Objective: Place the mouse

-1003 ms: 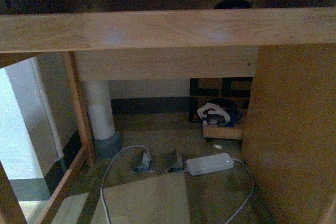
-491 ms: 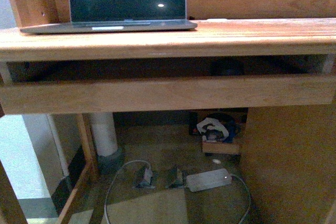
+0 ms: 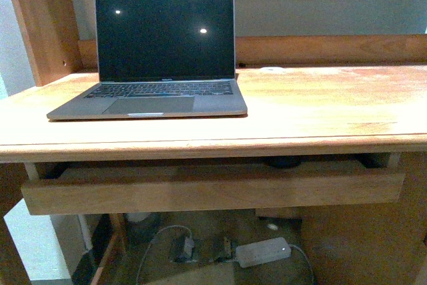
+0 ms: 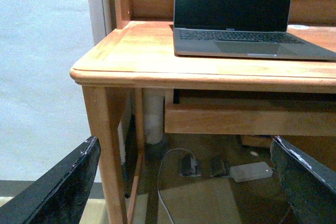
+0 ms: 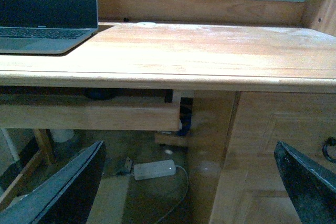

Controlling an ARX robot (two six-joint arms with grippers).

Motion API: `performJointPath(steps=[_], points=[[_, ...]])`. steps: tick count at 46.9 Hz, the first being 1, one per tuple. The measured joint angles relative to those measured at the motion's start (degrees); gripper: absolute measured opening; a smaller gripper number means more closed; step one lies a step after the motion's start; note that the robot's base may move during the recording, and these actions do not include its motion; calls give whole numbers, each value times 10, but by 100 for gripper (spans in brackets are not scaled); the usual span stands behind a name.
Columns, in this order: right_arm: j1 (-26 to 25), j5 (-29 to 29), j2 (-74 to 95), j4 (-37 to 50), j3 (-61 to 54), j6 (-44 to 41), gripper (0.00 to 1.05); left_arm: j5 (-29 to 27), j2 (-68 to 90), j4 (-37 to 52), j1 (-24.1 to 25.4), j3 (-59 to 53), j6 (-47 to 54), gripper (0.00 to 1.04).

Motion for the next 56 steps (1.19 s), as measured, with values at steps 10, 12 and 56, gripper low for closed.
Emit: performJointPath(steps=[10, 12, 56], points=[[0, 0, 0, -2, 0, 0, 98, 2, 5, 10, -2, 0, -5, 98], [0, 1, 0, -2, 0, 0, 98, 19, 36, 62, -2, 0, -20, 98], [0, 0, 0, -2, 0, 0, 98, 79, 954, 652, -23, 134, -547, 98]])
